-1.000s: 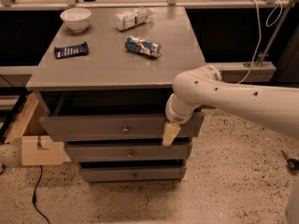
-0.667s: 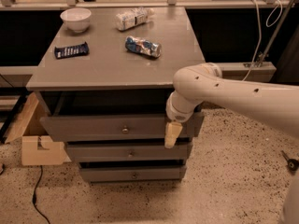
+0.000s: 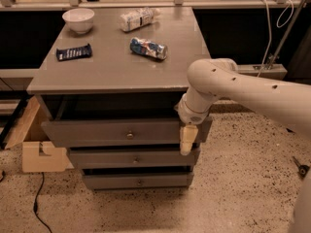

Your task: Open top drawer

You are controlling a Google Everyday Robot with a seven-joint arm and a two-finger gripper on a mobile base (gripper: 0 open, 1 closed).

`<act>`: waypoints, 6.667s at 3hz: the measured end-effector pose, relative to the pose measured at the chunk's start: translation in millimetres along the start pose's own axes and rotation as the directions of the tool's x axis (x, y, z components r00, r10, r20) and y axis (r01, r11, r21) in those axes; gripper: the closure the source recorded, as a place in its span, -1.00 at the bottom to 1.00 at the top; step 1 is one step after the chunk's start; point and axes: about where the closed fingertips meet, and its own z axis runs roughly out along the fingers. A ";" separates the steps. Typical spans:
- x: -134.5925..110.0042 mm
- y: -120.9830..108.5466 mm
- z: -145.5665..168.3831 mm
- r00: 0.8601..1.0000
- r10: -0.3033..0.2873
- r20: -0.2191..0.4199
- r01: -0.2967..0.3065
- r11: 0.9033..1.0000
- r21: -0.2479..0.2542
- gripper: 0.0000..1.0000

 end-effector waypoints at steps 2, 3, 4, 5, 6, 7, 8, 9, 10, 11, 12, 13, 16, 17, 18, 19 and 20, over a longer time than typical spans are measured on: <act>12.1 23.4 18.3 0.999 -0.010 0.032 0.013 0.997 -0.077 -0.16; 9.7 21.8 12.2 0.999 -0.010 0.032 0.013 0.997 -0.077 0.30; 8.0 20.8 6.6 0.999 -0.010 0.032 0.013 0.997 -0.077 0.77; 5.5 19.1 1.5 0.999 -0.010 0.032 0.013 0.997 -0.077 1.00; 0.8 23.3 -4.8 0.999 0.010 0.046 -0.007 0.998 -0.056 0.62; 0.8 23.3 -4.8 0.999 0.010 0.046 -0.007 0.998 -0.056 0.17; 0.8 23.3 -4.8 0.999 0.010 0.046 -0.007 0.998 -0.056 -0.30; 0.8 23.3 -4.8 0.999 0.010 0.046 -0.007 0.998 -0.056 -0.77; -0.6 30.4 -5.9 1.000 -0.011 0.014 0.013 0.994 -0.105 -1.00; -3.5 42.5 -13.2 0.999 -0.039 -0.024 0.035 0.985 -0.167 -1.00; -5.7 54.0 -18.7 0.997 -0.058 -0.044 0.046 0.970 -0.238 -1.00; -6.7 60.9 -22.2 0.996 -0.070 -0.055 0.052 0.959 -0.279 -1.00; 13.5 75.7 -23.1 0.998 0.003 -0.067 -0.024 0.950 -0.312 0.26; 14.4 81.6 -27.1 0.997 0.012 -0.078 -0.035 0.954 -0.297 0.73; 19.2 103.5 -31.0 0.997 0.060 -0.055 -0.072 0.964 -0.258 1.00; 15.5 121.0 -39.5 0.995 0.099 -0.021 -0.101 0.971 -0.216 1.00; 14.5 120.6 -43.4 0.995 0.099 -0.021 -0.101 0.971 -0.216 1.00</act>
Offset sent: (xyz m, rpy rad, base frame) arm -0.0324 -0.0140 -0.0330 0.0402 0.0996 0.0357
